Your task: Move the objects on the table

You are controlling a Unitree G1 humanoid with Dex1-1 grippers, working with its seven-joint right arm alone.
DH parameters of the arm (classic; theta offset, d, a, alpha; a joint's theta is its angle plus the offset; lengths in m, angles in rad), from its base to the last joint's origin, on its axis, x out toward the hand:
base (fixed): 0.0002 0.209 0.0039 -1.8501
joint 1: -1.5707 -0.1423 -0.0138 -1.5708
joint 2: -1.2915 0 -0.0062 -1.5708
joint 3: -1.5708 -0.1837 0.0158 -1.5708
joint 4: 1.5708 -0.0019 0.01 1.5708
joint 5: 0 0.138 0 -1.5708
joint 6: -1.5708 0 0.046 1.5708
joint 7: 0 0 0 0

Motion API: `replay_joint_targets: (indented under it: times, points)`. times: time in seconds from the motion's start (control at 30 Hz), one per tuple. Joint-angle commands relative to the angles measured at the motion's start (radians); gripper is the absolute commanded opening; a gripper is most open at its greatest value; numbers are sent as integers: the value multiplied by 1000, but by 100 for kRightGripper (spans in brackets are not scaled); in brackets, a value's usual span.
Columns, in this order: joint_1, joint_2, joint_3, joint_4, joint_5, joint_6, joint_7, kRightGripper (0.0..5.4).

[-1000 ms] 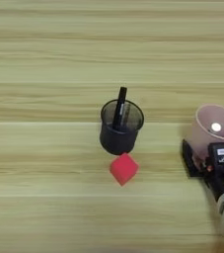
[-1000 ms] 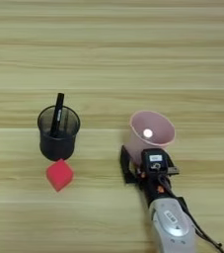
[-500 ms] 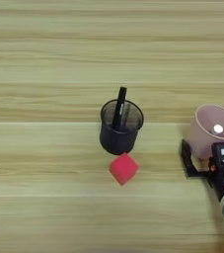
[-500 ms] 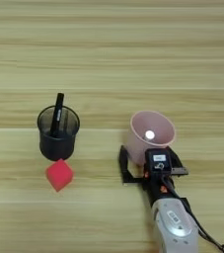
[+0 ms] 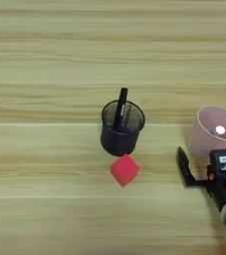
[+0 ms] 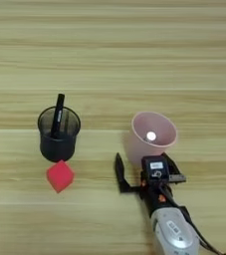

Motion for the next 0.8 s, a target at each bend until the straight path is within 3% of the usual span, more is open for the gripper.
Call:
replay_joint_targets:
  times: [0.03, 0.8]
  points:
    - [73, -22, 15, -10, -12, 93, 19, 538]
    - [243, -67, 41, -237, 35, 279, 98, 538]
